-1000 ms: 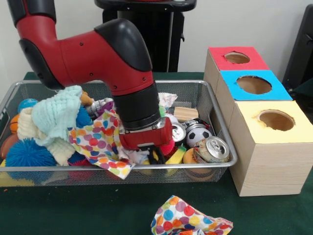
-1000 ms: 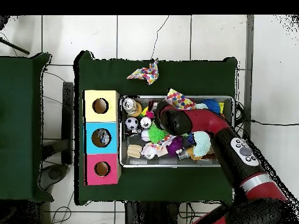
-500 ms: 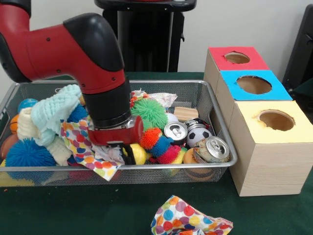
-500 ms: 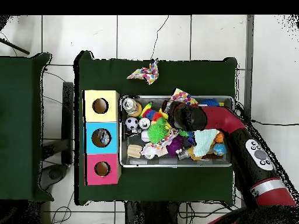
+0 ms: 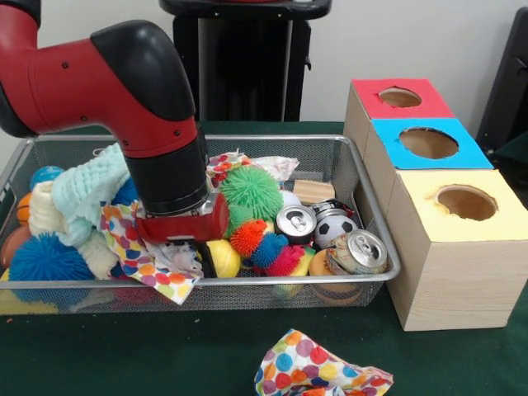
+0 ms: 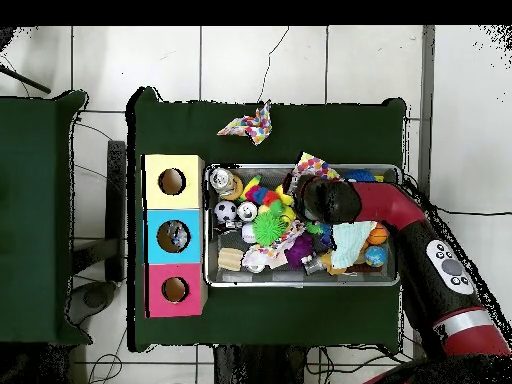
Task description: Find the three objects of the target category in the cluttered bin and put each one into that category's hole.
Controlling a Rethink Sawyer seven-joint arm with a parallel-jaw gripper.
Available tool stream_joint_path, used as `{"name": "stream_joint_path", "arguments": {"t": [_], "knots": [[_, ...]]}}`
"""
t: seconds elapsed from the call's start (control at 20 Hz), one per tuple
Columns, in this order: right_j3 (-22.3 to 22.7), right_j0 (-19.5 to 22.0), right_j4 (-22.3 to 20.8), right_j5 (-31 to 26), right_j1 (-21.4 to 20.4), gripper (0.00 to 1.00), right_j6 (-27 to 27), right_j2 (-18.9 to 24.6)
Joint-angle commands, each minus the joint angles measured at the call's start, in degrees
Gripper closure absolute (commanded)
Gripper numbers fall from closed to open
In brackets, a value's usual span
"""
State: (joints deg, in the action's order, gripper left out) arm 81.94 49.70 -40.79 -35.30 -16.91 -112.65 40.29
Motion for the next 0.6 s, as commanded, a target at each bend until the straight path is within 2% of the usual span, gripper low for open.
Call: {"name": "stream_joint_path", "arguments": {"t": [0.05,0.6], "knots": [[-5.1,0.2,-3.0,-8.0,1.7,1.0,20.1,-0.9],[-10.8,1.9,-2.6,-10.0,6.6,1.0,26.0,-0.1]]}}
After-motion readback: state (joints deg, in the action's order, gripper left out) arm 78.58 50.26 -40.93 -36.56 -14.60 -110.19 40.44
